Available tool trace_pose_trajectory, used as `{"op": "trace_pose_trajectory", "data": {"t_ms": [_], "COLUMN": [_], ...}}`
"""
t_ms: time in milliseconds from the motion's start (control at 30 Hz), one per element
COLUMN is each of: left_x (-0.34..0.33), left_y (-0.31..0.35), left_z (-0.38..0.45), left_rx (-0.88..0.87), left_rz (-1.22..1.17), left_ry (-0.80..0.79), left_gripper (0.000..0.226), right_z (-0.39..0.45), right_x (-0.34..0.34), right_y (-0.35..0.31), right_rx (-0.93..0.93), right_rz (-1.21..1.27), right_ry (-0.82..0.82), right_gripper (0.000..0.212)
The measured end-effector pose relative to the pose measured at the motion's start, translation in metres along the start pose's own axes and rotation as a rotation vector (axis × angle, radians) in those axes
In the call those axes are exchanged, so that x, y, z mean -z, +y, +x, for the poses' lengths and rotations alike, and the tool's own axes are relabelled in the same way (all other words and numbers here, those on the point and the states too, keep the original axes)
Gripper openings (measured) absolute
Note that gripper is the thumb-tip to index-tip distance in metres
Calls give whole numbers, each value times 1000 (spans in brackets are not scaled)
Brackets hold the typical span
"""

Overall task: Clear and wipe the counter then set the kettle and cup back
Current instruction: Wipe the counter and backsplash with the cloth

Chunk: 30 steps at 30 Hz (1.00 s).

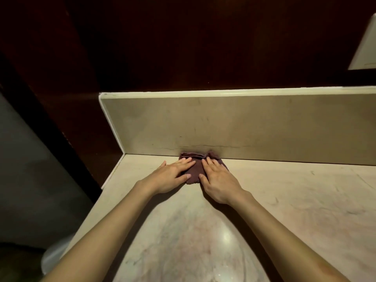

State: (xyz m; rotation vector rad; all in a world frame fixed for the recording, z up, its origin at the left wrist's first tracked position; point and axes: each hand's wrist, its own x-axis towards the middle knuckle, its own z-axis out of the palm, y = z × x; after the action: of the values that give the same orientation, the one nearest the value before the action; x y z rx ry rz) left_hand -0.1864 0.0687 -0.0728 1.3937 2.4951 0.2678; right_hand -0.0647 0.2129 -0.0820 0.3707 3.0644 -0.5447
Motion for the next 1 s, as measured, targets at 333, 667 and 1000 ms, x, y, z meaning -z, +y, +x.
{"op": "trace_pose_trajectory", "data": {"t_ms": [333, 667, 1000], "left_x": [18, 42, 55], "left_y": [-57, -71, -80], "left_z": [-39, -47, -54], "left_rx": [149, 349, 446], "left_rz": [-42, 146, 161], "left_ry": [31, -40, -90], "left_gripper": [52, 61, 56], "right_z": [39, 64, 86], "right_x": [-21, -32, -34], "right_y": [-66, -103, -124], "right_rx": [86, 158, 237], "right_rz": [-6, 26, 69], "right_ry": [-23, -50, -94], "right_gripper": [59, 58, 56]}}
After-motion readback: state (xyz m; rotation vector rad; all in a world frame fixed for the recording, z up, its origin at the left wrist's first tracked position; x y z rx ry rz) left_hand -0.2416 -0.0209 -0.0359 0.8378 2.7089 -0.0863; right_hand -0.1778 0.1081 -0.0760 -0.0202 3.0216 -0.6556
